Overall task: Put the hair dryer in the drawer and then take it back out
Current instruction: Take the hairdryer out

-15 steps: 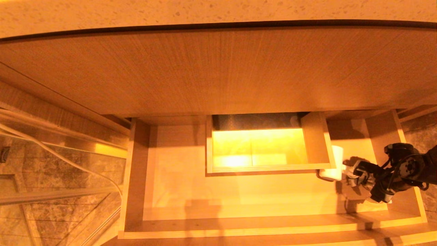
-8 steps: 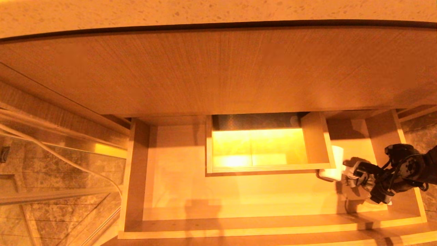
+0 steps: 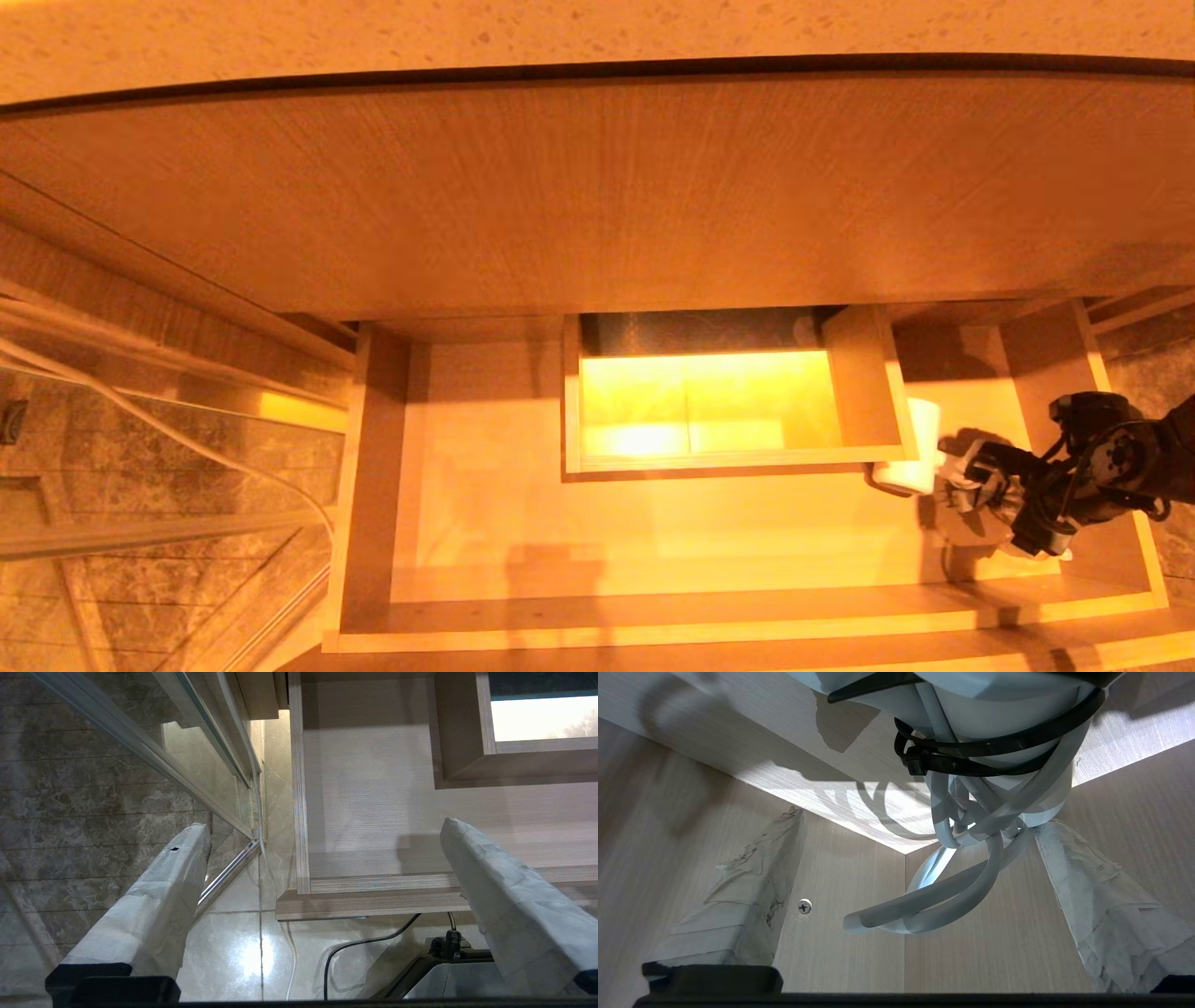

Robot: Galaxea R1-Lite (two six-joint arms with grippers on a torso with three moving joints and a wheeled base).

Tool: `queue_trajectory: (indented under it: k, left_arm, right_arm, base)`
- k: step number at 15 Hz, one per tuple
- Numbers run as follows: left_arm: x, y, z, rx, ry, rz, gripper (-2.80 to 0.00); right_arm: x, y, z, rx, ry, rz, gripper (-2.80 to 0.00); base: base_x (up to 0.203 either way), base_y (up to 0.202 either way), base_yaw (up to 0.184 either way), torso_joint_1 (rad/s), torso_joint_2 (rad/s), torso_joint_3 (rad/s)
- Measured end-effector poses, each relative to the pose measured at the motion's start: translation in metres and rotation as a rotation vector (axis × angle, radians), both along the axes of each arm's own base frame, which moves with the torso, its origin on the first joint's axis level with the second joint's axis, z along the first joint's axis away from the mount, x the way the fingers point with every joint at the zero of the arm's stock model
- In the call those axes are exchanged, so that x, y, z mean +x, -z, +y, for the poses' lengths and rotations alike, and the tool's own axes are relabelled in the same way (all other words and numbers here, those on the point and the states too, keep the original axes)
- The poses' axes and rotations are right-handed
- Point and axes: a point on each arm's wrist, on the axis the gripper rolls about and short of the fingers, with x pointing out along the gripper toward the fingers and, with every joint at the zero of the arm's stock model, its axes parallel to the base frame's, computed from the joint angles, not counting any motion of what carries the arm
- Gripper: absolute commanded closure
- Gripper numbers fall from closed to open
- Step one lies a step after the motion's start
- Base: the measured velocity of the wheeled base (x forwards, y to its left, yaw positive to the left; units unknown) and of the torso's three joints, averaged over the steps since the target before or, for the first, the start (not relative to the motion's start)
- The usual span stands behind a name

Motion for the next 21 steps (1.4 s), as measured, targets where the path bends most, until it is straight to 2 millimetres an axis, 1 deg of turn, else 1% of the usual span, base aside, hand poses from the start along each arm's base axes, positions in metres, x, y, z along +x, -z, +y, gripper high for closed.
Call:
queue_trajectory:
  k: [13, 17, 21]
  left_arm:
    - [0.0, 0.0, 0.0, 0.0, 0.0, 0.0, -2.8]
    - [0.0, 0.0, 0.0, 0.0, 0.0, 0.0, -2.8]
    - [0.0, 0.0, 0.0, 0.0, 0.0, 0.0, -2.8]
  right_arm:
    - [0.0, -0.009, 0.002, -0.009, -0.005, -0.019, -2.8]
    - [-0.002, -0.013, 0.003, -0.014, -0.003, -0.018, -2.8]
    - [-0.004, -0.012, 0.004, -0.013, -0.001, -0.01, -2.8]
  base:
    - [0.0, 0.0, 0.0, 0.0, 0.0, 0.0]
    - [0.0, 0.0, 0.0, 0.0, 0.0, 0.0]
    - [0.0, 0.0, 0.0, 0.0, 0.0, 0.0]
